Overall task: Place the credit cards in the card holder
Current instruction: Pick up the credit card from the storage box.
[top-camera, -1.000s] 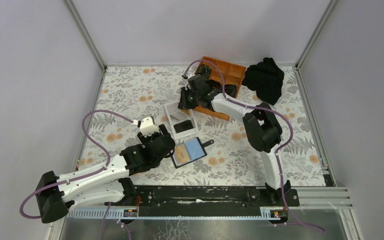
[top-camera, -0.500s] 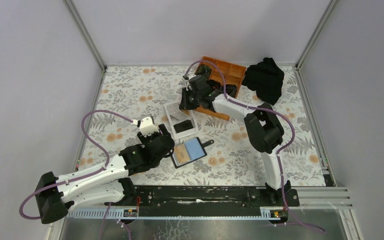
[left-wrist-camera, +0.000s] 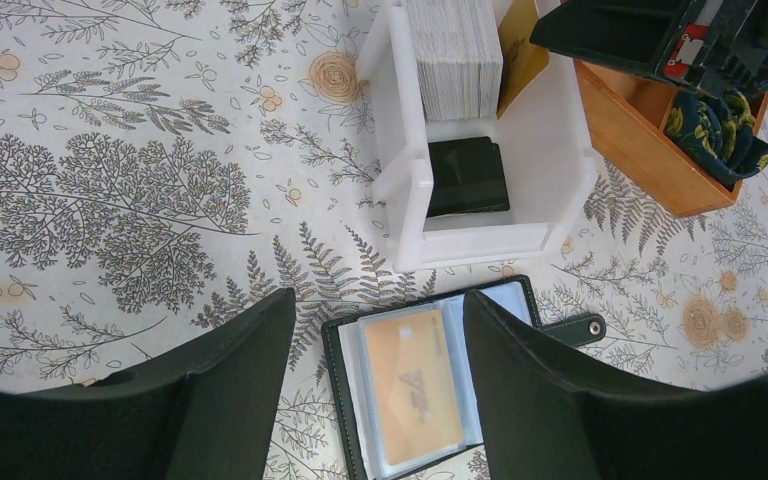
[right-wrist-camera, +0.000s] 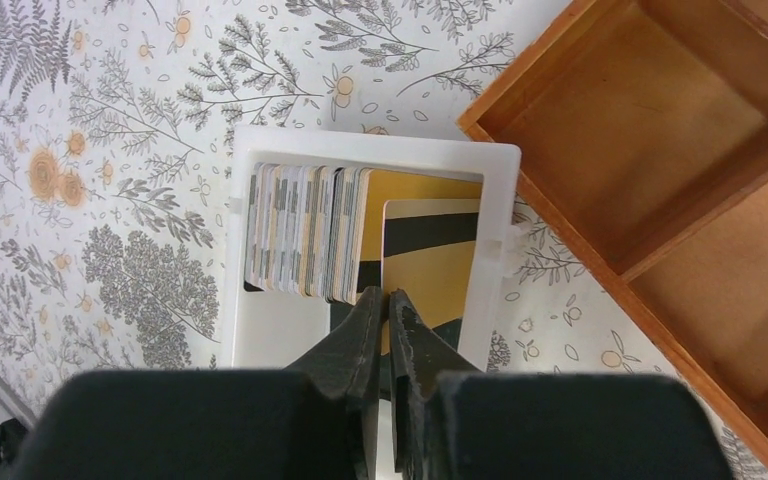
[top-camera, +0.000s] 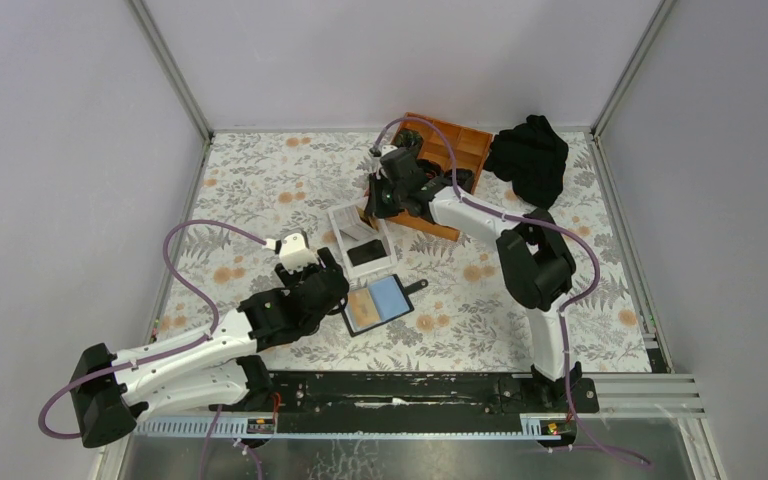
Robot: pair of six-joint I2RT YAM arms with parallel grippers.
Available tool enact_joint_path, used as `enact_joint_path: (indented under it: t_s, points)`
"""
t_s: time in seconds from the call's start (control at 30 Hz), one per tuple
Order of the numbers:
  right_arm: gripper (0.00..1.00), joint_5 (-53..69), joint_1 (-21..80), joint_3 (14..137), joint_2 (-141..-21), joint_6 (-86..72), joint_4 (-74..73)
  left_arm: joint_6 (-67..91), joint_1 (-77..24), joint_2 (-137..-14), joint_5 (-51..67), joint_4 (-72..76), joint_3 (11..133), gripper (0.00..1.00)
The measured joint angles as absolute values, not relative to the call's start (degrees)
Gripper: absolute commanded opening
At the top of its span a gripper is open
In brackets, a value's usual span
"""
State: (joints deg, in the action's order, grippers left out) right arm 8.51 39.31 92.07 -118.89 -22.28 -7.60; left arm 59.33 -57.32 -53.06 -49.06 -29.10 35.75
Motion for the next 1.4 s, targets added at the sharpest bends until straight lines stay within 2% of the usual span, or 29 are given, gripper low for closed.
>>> enact_joint_path:
  t_s: [0.23, 0.8, 1.1, 1.4]
  points:
    - [0.0, 3.62, 39.59, 92.07, -118.56, -19.51, -9.91, 59.35, -57.3, -53.12, -49.06, -29.02, 35.75, 0.7]
    - [0.0, -11.53, 45.25, 92.68, -116.44, -11.03, -13.76, 58.13, -56.88, -55.33, -50.06, -25.17, 36.53, 0.72]
    - [0.0, -14.09, 45.41, 89.82, -107.96, -9.23, -13.74, 52.93, -56.62, -53.93, -50.57, -17.96, 36.38, 0.78]
    - [0.0, -12.19, 46.89, 75.4, -91.85, -10.59, -14.31, 44.99, -55.81, -47.55, -47.07, -6.59, 31.22, 0.85]
